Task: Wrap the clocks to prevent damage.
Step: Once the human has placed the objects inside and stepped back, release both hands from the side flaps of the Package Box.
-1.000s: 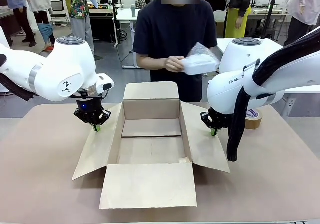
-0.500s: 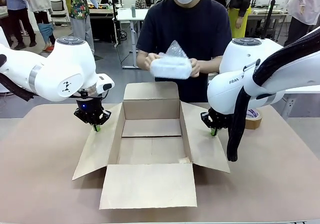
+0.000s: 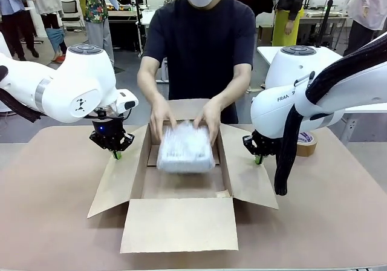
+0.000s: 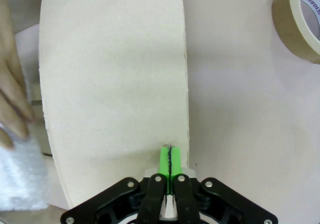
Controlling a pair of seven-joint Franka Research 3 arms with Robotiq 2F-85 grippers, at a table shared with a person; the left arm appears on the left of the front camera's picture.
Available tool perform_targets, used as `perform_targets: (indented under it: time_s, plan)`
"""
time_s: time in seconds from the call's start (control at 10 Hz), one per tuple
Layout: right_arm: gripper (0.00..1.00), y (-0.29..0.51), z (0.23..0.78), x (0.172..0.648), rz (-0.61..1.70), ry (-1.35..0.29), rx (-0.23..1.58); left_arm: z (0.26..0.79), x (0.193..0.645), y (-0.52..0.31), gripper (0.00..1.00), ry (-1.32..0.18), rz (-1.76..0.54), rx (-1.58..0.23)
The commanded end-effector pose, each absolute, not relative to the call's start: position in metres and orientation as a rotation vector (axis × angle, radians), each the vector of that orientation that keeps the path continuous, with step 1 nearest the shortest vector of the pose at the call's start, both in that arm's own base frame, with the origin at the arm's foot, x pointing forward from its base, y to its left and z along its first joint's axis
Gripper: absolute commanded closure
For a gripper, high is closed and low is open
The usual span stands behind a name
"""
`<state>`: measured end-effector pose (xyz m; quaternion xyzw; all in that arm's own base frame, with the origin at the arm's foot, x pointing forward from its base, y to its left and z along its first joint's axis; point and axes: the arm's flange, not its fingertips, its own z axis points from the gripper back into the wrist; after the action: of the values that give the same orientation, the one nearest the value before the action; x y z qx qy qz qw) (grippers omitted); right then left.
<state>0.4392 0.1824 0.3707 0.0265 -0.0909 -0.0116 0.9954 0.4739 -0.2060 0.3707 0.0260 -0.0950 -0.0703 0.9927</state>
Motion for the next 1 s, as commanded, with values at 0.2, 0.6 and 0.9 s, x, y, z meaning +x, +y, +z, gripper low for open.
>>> perform_targets:
  time_s: [0.2,0.6,0.9]
  plan:
    - [0.99,0.1827,0.3681,0.4387,-0.033,-0.183,0.038,0.3713,0.4728,-0.2063,1.00,-0.189,-0.149,0.067]
    - [0.99,0.1827,0.3681,0.4387,-0.033,-0.183,0.038,0.3713,0.4728,-0.2063,1.00,-0.189,-0.149,0.067]
    - [0.99,0.1827,0.3681,0.4387,-0.033,-0.183,0.038,0.3713,0.4728,-0.2063,1.00,-0.189,-0.149,0.067]
